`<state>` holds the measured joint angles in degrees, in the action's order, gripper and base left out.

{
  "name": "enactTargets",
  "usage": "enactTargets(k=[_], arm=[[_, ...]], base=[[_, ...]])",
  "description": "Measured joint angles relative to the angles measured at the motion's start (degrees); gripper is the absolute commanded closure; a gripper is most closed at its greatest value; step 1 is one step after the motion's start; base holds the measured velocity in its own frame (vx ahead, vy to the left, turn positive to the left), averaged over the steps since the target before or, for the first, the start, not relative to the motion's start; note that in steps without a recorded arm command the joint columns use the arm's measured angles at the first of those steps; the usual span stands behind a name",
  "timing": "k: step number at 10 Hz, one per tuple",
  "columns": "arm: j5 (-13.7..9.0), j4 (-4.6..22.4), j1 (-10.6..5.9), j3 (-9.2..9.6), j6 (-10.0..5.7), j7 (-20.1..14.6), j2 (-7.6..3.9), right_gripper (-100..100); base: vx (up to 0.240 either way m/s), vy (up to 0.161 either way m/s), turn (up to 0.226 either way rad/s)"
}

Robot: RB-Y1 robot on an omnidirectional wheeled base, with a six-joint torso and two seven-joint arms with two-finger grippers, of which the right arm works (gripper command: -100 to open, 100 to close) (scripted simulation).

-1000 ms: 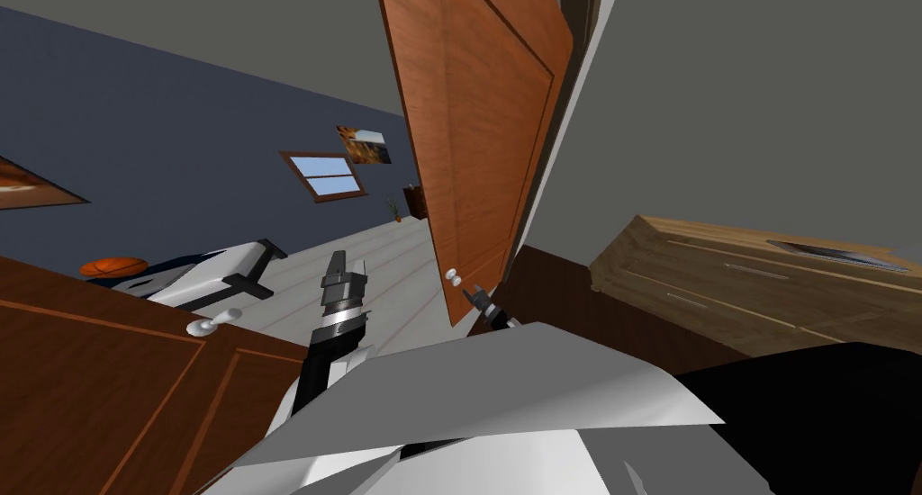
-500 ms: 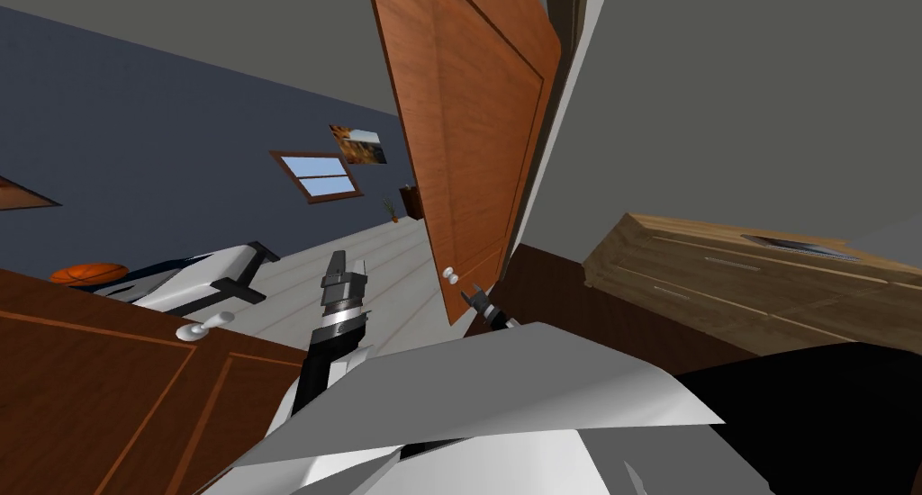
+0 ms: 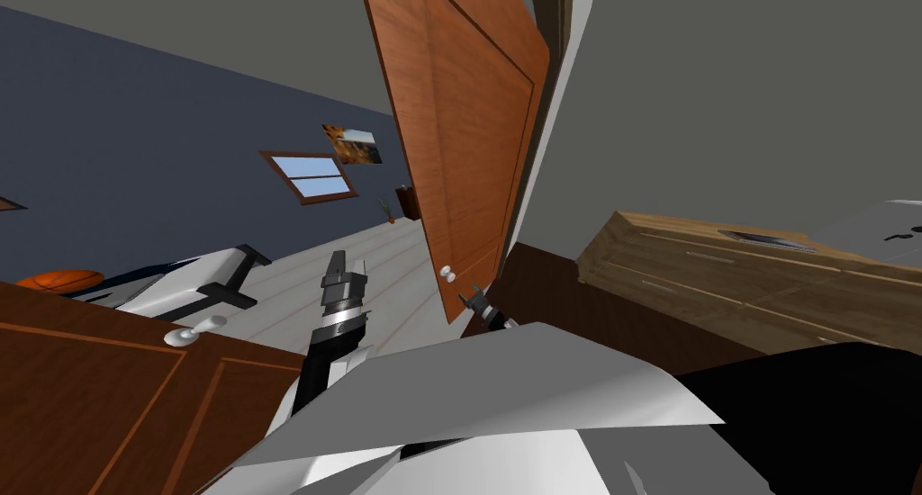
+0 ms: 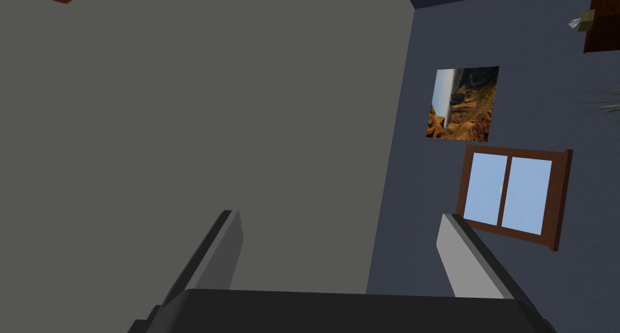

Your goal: Push the door open

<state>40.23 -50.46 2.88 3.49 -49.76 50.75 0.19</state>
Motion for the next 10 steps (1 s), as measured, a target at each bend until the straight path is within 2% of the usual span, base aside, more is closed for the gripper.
enactTargets(k=[4,7,10], arm=[[3.11,-0.21,0.24,-0.93,-0.45,6.22,1.31,-100],[4.14,-0.12,0.22,-1.30,-0.68,8.45,1.81,-100],[3.67,1.14,-0.37,-1.74,-1.19,9.20,-0.69,-100]], base=[[-0.036,-0.011,-0.046],[0.013,0.011,-0.003],[0.156,0.110,0.018]])
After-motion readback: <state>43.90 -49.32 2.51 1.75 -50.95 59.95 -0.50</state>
